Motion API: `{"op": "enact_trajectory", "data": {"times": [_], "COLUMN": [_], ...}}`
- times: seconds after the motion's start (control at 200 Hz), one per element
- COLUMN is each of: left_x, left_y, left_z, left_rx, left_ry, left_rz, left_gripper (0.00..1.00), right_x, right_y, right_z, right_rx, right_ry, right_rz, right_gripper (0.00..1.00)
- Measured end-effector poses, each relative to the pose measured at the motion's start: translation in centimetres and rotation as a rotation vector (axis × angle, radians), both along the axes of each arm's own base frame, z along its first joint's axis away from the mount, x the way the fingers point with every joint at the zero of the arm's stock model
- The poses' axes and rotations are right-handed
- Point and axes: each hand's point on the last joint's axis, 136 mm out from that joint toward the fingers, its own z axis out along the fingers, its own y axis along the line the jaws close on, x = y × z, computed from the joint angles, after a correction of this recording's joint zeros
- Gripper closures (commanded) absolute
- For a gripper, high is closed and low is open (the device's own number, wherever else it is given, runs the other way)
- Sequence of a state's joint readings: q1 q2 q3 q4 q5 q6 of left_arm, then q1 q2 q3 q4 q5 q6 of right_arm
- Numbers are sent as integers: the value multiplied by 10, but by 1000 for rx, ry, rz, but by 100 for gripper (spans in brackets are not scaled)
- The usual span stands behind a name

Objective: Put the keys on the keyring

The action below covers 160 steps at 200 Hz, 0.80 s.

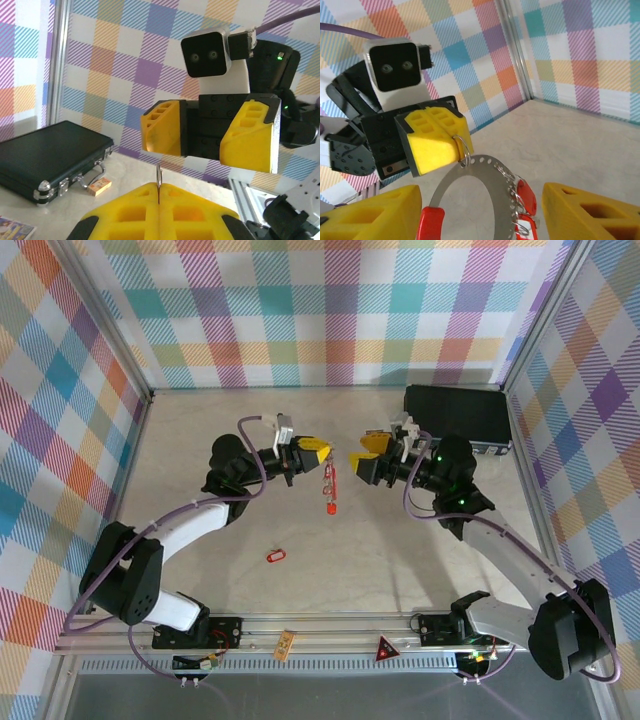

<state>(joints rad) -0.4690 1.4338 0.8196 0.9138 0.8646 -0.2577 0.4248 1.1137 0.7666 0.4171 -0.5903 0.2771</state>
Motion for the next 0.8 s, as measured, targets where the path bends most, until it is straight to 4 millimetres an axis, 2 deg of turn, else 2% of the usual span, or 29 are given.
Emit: {"op": "enact_trajectory", "data": {"times": [0.12, 0.145, 0.2, 0.46, 0.48, 0.5, 0.8], "left_x": [2, 2, 2, -1, 0, 0, 7], "left_y": [2, 2, 1, -2, -2, -2, 2], "left_z": [-7, -8, -11, -20, -22, -23, -30], "left_rx": [43, 54, 81, 177, 181, 187, 215], "left_ry": [-24, -29, -43, -121, -120, -119, -119], "left_rz": [52, 63, 88, 168, 171, 174, 218], "left_gripper": [100, 100, 100, 100, 100, 100, 100], "right_x": [3, 3, 4, 9, 9, 9, 10], "right_y": [-3, -3, -4, -7, -7, -7, -11], "right_z": [-11, -12, -15, -24, -24, -25, -31], "right_rx": [-31, -35, -46, -68, -69, -70, -92], "right_ry": [27, 30, 32, 61, 62, 62, 77], "right_rz": [-25, -30, -37, -70, -72, -73, -97], "right_gripper": [27, 20, 16, 14, 3, 0, 1]}}
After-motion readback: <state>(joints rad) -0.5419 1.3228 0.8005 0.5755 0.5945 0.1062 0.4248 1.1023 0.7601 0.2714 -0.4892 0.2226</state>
